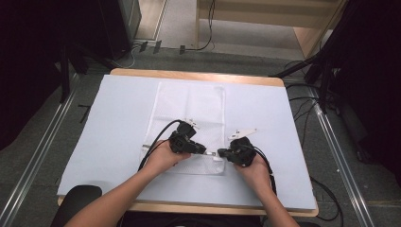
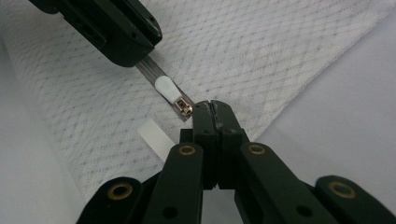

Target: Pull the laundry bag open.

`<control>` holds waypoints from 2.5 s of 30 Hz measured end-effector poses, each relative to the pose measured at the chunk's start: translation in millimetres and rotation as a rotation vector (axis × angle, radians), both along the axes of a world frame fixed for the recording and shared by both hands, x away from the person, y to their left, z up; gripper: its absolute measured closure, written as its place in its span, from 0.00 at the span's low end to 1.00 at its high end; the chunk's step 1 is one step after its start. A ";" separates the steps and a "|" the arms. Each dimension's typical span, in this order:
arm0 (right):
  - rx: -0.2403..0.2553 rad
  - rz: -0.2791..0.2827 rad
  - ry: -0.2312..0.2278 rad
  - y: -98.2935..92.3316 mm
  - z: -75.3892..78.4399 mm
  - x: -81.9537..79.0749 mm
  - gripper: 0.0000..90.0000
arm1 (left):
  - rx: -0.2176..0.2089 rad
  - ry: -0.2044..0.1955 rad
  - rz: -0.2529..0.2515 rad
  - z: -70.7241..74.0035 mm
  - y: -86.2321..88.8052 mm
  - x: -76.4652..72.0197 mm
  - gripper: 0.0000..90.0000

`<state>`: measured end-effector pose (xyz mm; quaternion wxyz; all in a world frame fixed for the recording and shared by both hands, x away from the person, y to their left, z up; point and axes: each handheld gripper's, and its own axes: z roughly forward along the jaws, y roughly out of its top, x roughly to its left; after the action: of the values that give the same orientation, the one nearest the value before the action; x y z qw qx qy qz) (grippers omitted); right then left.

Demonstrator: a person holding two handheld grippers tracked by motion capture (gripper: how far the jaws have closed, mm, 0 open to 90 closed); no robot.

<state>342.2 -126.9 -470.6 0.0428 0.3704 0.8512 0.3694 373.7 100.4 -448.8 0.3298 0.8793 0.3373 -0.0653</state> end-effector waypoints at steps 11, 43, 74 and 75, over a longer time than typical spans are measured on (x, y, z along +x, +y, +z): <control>-0.014 0.009 -0.022 0.9 0.1 -1.9 1.00 | -0.015 0.030 0.027 -10.1 -10.1 0.8 0.90; -0.031 0.009 -0.039 3.5 0.8 -4.2 0.99 | -0.084 0.094 -0.003 -18.9 -17.6 3.1 0.96; 0.005 0.049 -0.089 -1.1 -5.3 -6.0 1.00 | -0.107 0.247 0.008 -14.1 8.2 18.7 0.98; 0.008 0.049 -0.090 -1.3 -5.5 -6.0 1.00 | -0.103 0.242 0.005 -13.8 9.2 18.8 0.98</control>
<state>336.1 -128.1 -476.1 0.0704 0.3326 0.8559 0.3898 392.5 109.7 -462.6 0.3316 0.8460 0.3731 -0.1872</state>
